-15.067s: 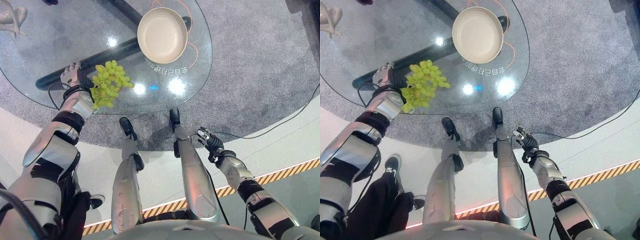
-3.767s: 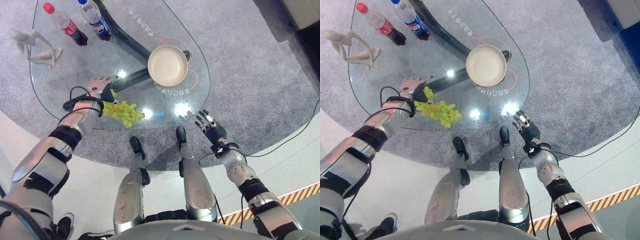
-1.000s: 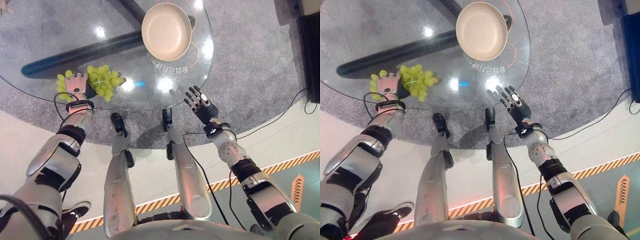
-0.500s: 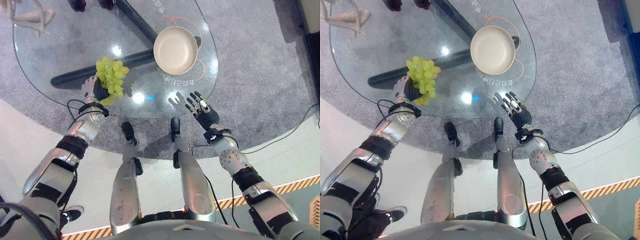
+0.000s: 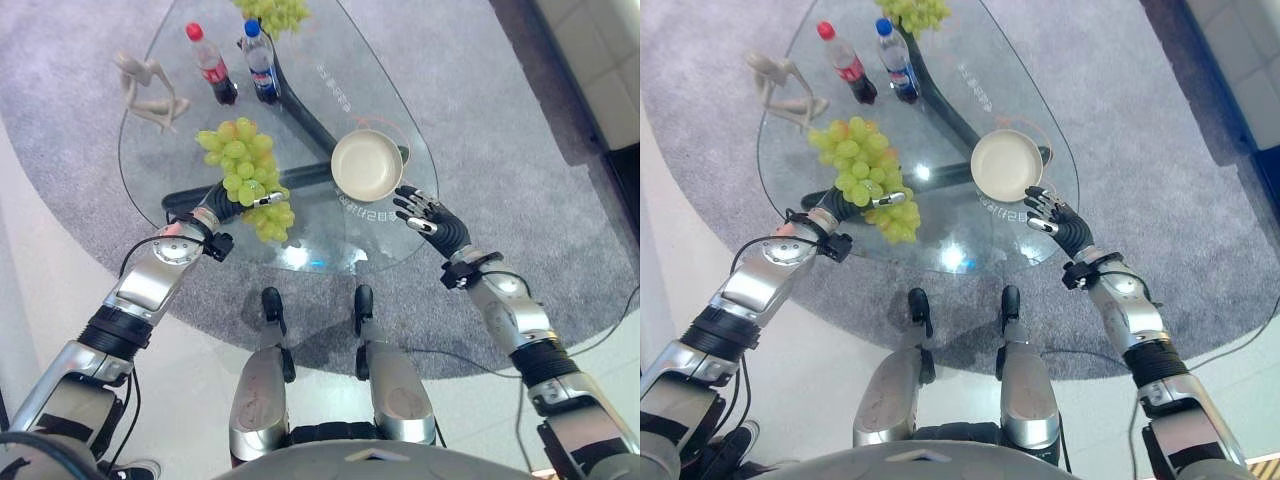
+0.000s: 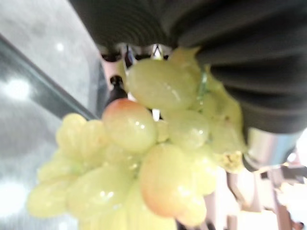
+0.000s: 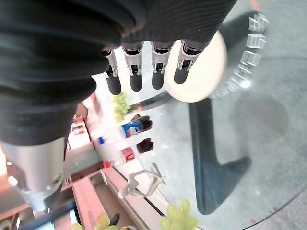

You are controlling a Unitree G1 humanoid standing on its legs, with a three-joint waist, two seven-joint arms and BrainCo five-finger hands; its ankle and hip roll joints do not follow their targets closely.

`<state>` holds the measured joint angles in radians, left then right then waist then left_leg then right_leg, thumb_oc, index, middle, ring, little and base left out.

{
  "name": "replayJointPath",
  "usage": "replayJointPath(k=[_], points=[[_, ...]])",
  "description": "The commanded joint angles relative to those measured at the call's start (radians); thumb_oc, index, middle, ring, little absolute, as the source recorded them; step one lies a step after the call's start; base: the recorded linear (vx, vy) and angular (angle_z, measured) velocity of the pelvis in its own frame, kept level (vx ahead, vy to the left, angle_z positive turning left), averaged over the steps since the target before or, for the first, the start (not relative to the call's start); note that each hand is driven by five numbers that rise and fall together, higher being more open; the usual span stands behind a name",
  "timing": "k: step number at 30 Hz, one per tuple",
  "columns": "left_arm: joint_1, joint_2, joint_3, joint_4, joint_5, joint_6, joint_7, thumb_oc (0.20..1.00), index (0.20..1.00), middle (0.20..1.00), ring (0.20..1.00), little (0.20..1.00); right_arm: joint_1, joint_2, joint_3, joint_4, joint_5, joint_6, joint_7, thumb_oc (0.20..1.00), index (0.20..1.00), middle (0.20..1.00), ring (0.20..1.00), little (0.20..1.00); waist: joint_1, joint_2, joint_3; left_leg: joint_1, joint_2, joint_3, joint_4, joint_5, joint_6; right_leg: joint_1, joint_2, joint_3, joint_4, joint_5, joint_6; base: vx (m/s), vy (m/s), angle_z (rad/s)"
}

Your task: Pick up fruits into the plate

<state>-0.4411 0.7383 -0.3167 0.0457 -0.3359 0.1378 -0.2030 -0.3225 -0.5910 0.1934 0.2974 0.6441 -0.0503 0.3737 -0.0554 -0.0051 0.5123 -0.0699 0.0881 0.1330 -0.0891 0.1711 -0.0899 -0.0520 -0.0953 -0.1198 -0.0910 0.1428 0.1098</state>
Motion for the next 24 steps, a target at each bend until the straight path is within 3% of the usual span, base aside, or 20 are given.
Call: replayJointPath(k=[1,6,11,20,24], points=[[0.036,0.011,-0.009,-0.023,-0.125,0.020,-0.176,0.200,0.200,0.200,0.200,0.200,0.043,-0.038,0.005,-0.041,-0.006,0.039,0.100,1.000,1.000,1.000,1.000,1.000,0.020,0.007,-0.244,0.052,-0.050,-0.009,0.024,-0.115,0.021,0.018,-0.037,-0.082,0.077,-0.072,0.024,0.23,-0.050,0.04],[0.037,0.026,-0.058,-0.072,-0.215,0.079,-0.348,0.200,0.200,0.200,0.200,0.200,0.050,-0.066,0.028,-0.071,0.011,0.124,0.185,1.000,1.000,1.000,1.000,1.000,0.031,0.009,-0.335,0.130,-0.050,-0.012,0.020,-0.137,0.022,0.106,-0.037,-0.102,0.049,-0.077,0.024,0.22,-0.044,0.10],[0.020,0.013,-0.097,-0.113,-0.253,0.082,-0.426,0.200,0.200,0.200,0.200,0.200,0.046,-0.047,0.065,-0.087,0.050,0.187,0.229,1.000,1.000,1.000,1.000,1.000,0.040,0.009,-0.374,0.182,-0.050,-0.020,0.015,-0.152,0.025,0.165,-0.038,-0.119,0.032,-0.083,0.024,0.11,-0.025,0.15],[0.025,-0.063,-0.146,-0.177,-0.270,0.089,-0.454,0.200,0.200,0.200,0.200,0.200,0.087,0.060,0.136,-0.127,0.111,0.308,0.303,1.000,1.000,1.000,1.000,1.000,0.048,0.016,-0.410,0.235,-0.055,-0.041,0.006,-0.169,0.032,0.222,-0.034,-0.129,0.020,-0.095,0.022,0.07,0.001,0.07],[0.032,-0.098,-0.169,-0.196,-0.274,0.086,-0.446,0.200,0.200,0.200,0.200,0.200,0.104,0.100,0.172,-0.136,0.134,0.326,0.308,1.000,1.000,1.000,1.000,1.000,0.051,0.017,-0.415,0.242,-0.056,-0.044,0.003,-0.172,0.033,0.230,-0.035,-0.133,0.019,-0.096,0.024,0.04,0.007,0.05]])
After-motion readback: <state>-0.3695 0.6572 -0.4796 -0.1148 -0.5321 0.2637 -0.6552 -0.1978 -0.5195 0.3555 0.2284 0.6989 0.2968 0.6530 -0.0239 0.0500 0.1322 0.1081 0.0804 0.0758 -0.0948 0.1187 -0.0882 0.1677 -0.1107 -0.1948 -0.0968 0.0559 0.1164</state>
